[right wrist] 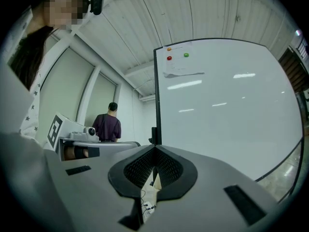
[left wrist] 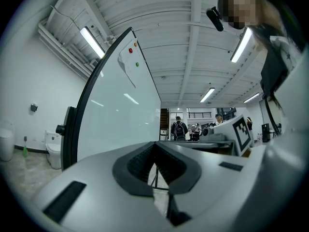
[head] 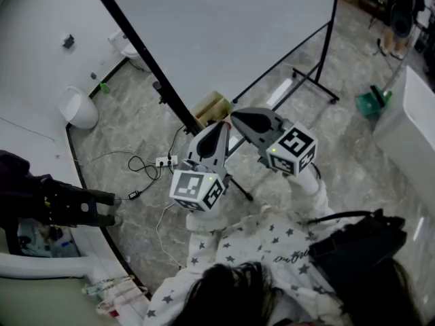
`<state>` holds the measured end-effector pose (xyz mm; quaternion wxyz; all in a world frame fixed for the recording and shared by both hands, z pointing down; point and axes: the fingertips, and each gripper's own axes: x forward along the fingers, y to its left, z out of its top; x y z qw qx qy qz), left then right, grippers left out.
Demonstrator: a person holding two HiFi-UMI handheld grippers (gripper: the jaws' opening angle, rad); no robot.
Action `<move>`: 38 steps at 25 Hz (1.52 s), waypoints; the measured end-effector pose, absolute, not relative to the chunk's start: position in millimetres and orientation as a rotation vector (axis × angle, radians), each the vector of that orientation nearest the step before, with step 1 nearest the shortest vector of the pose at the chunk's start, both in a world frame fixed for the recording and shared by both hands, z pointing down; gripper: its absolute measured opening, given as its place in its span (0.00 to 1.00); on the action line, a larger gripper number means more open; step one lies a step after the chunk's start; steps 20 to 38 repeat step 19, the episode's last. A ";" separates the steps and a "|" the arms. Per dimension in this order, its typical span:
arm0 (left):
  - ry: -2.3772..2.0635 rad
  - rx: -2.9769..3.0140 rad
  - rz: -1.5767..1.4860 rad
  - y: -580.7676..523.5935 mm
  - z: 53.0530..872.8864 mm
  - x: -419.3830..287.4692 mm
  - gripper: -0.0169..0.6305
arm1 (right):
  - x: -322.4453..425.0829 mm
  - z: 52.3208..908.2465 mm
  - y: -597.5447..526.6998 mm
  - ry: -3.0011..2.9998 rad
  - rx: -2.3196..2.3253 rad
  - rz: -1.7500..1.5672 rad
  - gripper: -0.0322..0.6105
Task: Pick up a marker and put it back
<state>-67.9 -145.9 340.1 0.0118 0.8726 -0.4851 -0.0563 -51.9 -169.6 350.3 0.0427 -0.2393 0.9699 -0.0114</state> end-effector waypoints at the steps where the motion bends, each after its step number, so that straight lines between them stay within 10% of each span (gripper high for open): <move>1: -1.515 2.718 -0.176 -146.8 340.0 -68.5 0.03 | -52.2 350.5 -170.7 2.966 -0.730 -0.039 0.06; 38: -1.497 2.726 -0.155 -138.7 340.8 -71.6 0.03 | -60.5 350.9 -162.5 2.987 -0.728 -0.037 0.06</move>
